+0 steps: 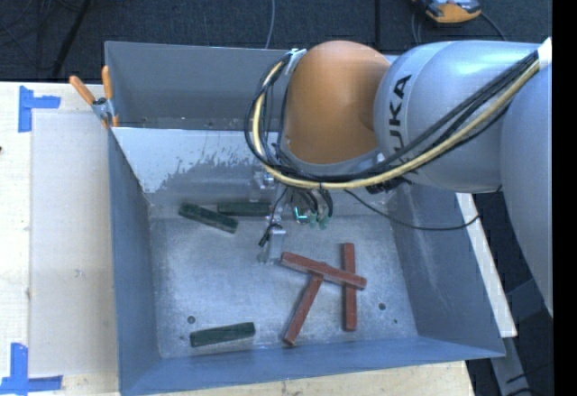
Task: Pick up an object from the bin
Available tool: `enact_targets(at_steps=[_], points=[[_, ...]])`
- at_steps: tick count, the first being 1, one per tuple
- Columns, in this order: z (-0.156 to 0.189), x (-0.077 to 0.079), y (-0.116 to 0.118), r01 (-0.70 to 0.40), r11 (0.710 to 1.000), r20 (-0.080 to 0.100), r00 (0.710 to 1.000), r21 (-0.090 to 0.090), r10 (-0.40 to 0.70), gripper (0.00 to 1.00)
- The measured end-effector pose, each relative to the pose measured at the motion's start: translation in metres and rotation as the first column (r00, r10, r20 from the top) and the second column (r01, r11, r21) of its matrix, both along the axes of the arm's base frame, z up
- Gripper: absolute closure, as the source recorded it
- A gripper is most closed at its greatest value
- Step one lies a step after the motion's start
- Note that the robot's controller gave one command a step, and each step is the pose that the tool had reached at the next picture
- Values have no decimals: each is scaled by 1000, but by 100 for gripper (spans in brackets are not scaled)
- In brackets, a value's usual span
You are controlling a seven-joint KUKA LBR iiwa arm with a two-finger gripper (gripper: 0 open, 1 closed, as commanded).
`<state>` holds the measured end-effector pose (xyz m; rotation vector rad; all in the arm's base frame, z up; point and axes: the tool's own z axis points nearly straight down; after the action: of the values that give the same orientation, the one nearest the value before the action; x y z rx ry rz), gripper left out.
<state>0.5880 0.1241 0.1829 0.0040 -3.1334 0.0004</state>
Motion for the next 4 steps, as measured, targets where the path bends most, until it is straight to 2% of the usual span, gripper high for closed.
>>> enact_targets(at_steps=[1,2,3,4], points=[[5,2,-1,3,1000,7,1000,1,-3,0],[-30,-22,-44,-20,1000,12,1000,2,20,0],[-69,-54,-71,61,998,7,998,-5,-61,0],[-81,-60,-43,66,998,1,998,2,-66,0]])
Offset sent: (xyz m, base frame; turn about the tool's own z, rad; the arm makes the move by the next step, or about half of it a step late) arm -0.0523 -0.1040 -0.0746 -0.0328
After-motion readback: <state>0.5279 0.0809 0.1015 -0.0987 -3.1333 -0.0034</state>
